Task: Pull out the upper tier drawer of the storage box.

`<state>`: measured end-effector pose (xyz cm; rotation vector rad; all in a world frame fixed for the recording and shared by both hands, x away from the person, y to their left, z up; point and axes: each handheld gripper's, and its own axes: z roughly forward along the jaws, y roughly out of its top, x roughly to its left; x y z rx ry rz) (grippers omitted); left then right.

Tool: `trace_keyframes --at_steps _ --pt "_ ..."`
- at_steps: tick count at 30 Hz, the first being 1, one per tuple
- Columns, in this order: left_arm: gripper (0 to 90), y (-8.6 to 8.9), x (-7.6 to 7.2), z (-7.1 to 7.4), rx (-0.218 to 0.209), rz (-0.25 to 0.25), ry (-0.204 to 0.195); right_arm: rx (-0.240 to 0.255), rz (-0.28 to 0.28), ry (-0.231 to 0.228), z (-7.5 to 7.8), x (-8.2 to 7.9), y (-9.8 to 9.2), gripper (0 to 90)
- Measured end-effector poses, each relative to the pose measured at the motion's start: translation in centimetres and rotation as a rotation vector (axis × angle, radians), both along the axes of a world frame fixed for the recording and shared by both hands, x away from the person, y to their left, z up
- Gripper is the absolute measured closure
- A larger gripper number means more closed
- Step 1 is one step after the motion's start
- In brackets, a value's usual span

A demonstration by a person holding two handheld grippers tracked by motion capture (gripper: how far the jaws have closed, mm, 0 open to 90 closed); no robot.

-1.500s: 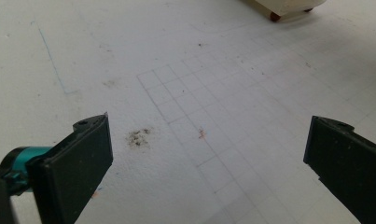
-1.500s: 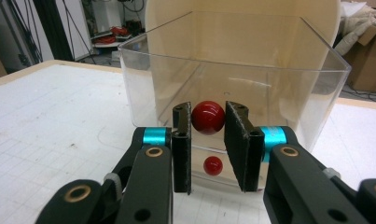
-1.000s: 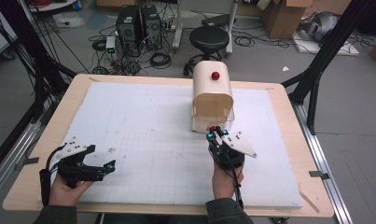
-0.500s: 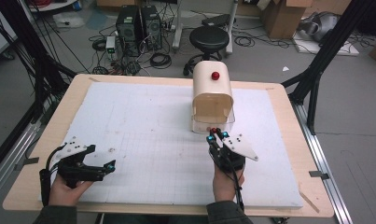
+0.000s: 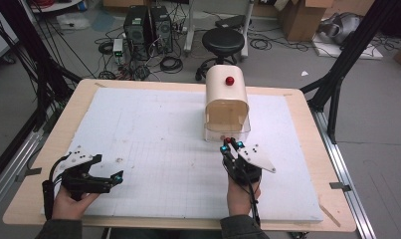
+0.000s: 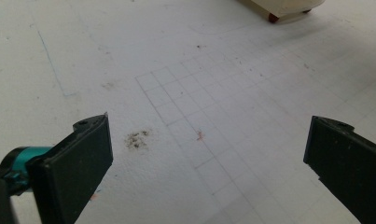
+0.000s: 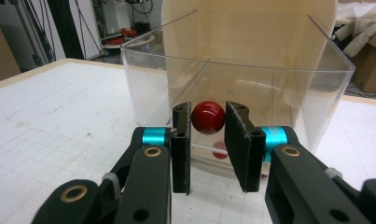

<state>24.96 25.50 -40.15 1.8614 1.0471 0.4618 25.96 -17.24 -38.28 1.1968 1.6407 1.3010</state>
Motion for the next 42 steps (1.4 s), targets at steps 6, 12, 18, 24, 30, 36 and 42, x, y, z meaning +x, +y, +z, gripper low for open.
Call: trace_keyframes --at_steps 6,12,18,24,30,36,42 --pt "1.7 0.0 0.0 0.0 0.001 0.001 -0.001 0.013 0.000 0.001 -0.3 -0.2 -0.2 67.0" --pt "1.7 0.0 -0.1 0.1 0.000 0.003 0.000 0.019 0.003 0.006 -0.5 -0.5 -0.4 66.3" --pt "1.7 0.0 -0.1 0.1 -0.001 0.002 0.000 0.028 0.029 -0.002 -0.3 -0.8 -0.8 61.8" --pt "1.7 0.0 0.0 0.1 -0.007 0.002 0.000 0.035 0.076 0.018 0.0 -0.7 -1.5 50.6" --pt "1.7 0.0 0.0 0.2 -0.013 0.004 0.000 0.031 0.119 0.039 0.5 -0.6 -2.1 38.7" --pt "1.7 -0.1 0.2 0.1 -0.013 -0.003 0.006 0.031 0.165 0.063 1.0 -0.4 -2.6 30.4" --pt "1.8 -0.1 0.2 0.1 -0.019 0.000 0.008 0.016 0.189 0.091 1.1 0.0 -3.5 18.9"
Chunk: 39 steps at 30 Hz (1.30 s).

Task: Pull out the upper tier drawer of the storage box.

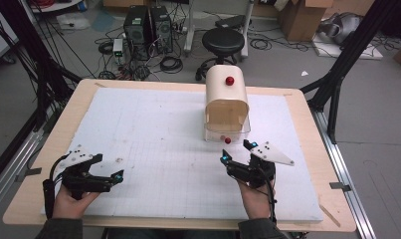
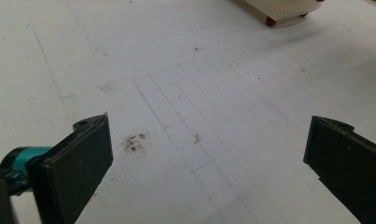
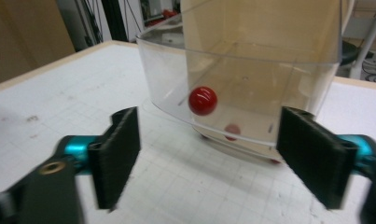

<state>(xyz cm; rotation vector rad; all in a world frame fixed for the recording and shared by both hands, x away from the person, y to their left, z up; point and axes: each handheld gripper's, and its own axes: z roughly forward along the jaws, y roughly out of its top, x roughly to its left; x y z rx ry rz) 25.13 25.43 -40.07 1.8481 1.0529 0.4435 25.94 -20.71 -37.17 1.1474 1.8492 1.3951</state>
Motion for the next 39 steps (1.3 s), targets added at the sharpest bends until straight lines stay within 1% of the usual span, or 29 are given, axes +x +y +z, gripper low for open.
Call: trace_keyframes --at_steps 3,6,8,10,11,13,14,16,18,19,20,22,23,24,26,31,33,36,39 --pt "1.7 0.0 0.0 0.0 0.001 -0.003 -0.001 -0.004 0.014 0.023 -0.1 0.1 -0.3 14.8" --pt "1.7 0.1 0.0 0.0 0.001 -0.006 -0.001 -0.005 0.021 0.032 -0.1 0.1 -0.4 14.7" --pt "1.7 0.3 0.1 -0.1 -0.005 0.000 0.002 -0.023 0.027 0.044 -0.1 0.2 -0.6 14.5" --pt "1.7 0.3 0.1 -0.1 -0.005 -0.001 0.003 -0.026 0.034 0.045 -0.1 0.3 -0.8 13.8" --pt "1.7 0.3 0.1 -0.1 -0.006 -0.002 0.002 -0.020 0.045 0.050 0.0 0.3 -1.0 11.3" --pt "1.7 0.2 0.2 -0.1 -0.006 -0.004 0.000 -0.024 0.053 0.053 0.1 0.3 -1.2 10.8" --pt "1.7 0.2 0.2 -0.1 -0.004 -0.010 0.001 -0.025 0.071 0.064 0.1 0.5 -1.5 10.1" --pt "1.8 0.1 0.2 -0.1 -0.004 -0.011 0.003 -0.028 0.087 0.076 0.2 0.7 -1.9 9.5" --pt "1.8 0.1 0.2 -0.1 -0.004 -0.013 0.003 -0.030 0.090 0.079 0.2 0.8 -2.0 8.9" --pt "1.7 0.1 0.1 -0.1 -0.007 -0.013 0.003 -0.034 0.099 0.088 0.2 0.9 -2.3 4.2" --pt "1.7 0.1 0.2 -0.1 -0.009 -0.014 0.002 -0.040 0.096 0.095 0.2 1.1 -2.4 0.5" --pt "1.7 0.1 0.1 -0.1 -0.011 -0.012 0.001 -0.041 0.092 0.101 0.1 1.2 -2.6 0.5" --pt "1.7 0.1 0.1 0.0 -0.013 -0.013 0.001 -0.044 0.103 0.115 0.0 1.3 -2.9 0.5" --pt "1.8 0.0 0.1 0.0 -0.014 -0.013 0.002 -0.048 0.102 0.118 -0.1 1.4 -3.0 0.4" --pt "1.7 0.1 0.1 -0.1 -0.014 -0.015 0.003 -0.043 0.100 0.126 -0.2 1.5 -3.4 0.4" --pt "1.8 0.1 0.0 0.0 -0.016 -0.018 0.003 -0.033 0.104 0.134 -0.6 1.8 -4.2 0.2" --pt "1.7 0.1 -0.1 0.0 -0.017 -0.018 0.003 -0.034 0.107 0.138 -0.7 2.0 -4.4 0.2" --pt "1.7 0.2 -0.2 0.0 -0.020 -0.014 0.005 -0.045 0.114 0.150 -1.0 2.6 -4.7 0.2" --pt "1.7 0.3 -0.3 0.0 -0.019 -0.014 0.005 -0.042 0.113 0.155 -1.2 2.8 -4.9 0.2"
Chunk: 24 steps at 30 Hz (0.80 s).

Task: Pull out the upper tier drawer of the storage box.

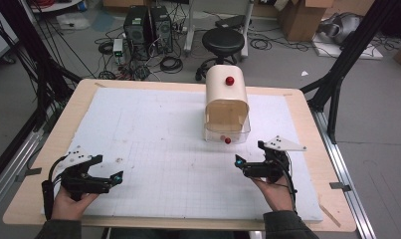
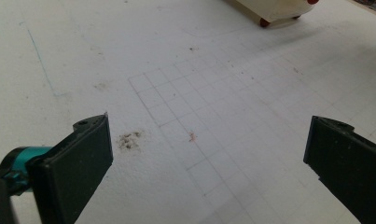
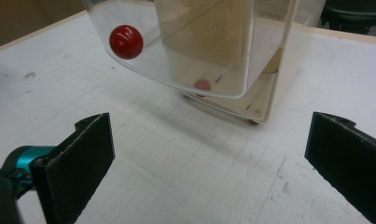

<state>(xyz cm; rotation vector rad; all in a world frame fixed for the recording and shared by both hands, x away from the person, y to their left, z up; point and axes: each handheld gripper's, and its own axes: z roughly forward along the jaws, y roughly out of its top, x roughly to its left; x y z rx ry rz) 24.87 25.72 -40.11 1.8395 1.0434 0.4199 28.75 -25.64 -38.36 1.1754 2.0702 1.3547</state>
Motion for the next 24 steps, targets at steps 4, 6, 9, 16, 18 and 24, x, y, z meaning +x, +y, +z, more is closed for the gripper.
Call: trace_keyframes --at_steps 4,6,9,16,18,24 --pt "1.7 0.0 -0.1 0.0 -0.005 0.003 -0.001 -0.013 -0.004 0.005 -0.3 0.3 -0.4 0.2" --pt "1.7 0.0 -0.1 0.0 -0.002 0.000 -0.001 -0.011 -0.004 0.009 -0.4 0.3 -0.5 0.2" --pt "1.8 0.1 -0.1 0.0 0.001 -0.004 0.000 -0.025 -0.006 0.015 -0.6 0.1 -1.1 0.2" --pt "1.7 0.0 -0.1 0.0 0.000 -0.006 0.002 -0.027 -0.015 0.025 -1.0 -0.3 -2.2 0.2" --pt "1.7 0.0 -0.1 0.0 -0.002 -0.007 0.003 -0.030 -0.015 0.024 -1.1 -0.4 -2.6 0.2" --pt "1.8 0.1 -0.2 -0.1 -0.005 -0.007 0.005 -0.027 -0.023 0.024 -1.4 -0.9 -3.7 0.2"
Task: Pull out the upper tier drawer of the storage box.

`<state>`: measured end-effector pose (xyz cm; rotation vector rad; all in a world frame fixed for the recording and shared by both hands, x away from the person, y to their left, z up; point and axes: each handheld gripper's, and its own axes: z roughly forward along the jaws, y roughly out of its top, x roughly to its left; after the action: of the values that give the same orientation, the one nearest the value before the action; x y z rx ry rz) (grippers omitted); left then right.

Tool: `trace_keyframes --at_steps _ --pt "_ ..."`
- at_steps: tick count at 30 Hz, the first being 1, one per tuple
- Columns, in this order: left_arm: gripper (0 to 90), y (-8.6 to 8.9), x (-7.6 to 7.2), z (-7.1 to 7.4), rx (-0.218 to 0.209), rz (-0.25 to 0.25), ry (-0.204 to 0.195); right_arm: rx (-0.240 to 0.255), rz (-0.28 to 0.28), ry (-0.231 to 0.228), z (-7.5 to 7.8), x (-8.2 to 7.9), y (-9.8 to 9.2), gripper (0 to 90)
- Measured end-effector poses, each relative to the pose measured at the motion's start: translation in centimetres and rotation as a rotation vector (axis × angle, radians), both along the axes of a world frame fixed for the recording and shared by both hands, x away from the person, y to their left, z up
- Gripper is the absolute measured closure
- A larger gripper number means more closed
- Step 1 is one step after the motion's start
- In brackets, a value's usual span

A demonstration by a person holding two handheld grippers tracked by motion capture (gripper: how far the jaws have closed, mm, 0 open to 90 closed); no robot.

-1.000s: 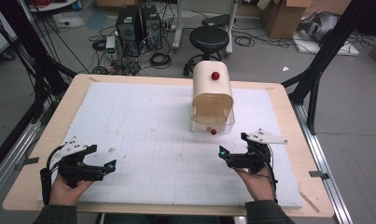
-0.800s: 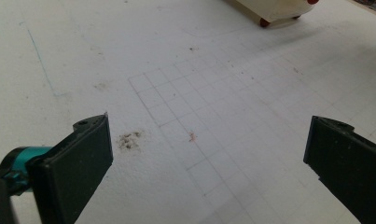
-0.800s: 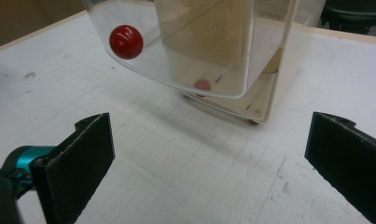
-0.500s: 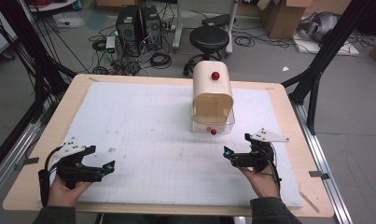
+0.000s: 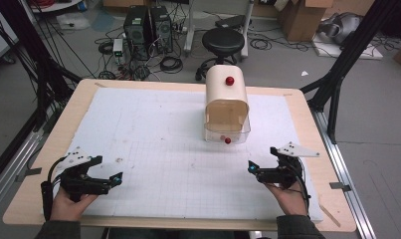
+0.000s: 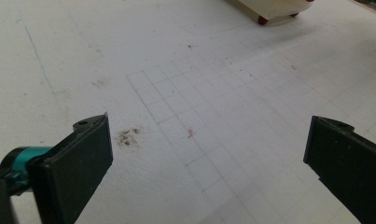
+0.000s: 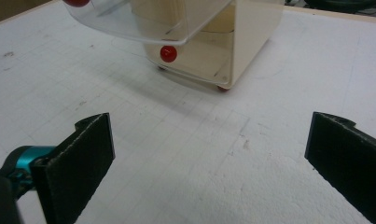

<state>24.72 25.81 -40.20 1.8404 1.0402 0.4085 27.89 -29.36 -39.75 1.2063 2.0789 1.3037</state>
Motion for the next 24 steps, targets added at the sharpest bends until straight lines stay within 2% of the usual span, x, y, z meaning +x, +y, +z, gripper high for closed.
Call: trace_keyframes --at_steps 15,24 --pt "1.8 0.0 -0.1 -0.1 -0.003 -0.007 0.001 0.006 -0.016 0.001 -0.6 -0.9 -1.6 0.2" --pt "1.7 -0.1 -0.1 -0.1 0.000 -0.014 0.005 0.003 -0.003 0.005 -1.0 -1.2 -1.5 0.2"
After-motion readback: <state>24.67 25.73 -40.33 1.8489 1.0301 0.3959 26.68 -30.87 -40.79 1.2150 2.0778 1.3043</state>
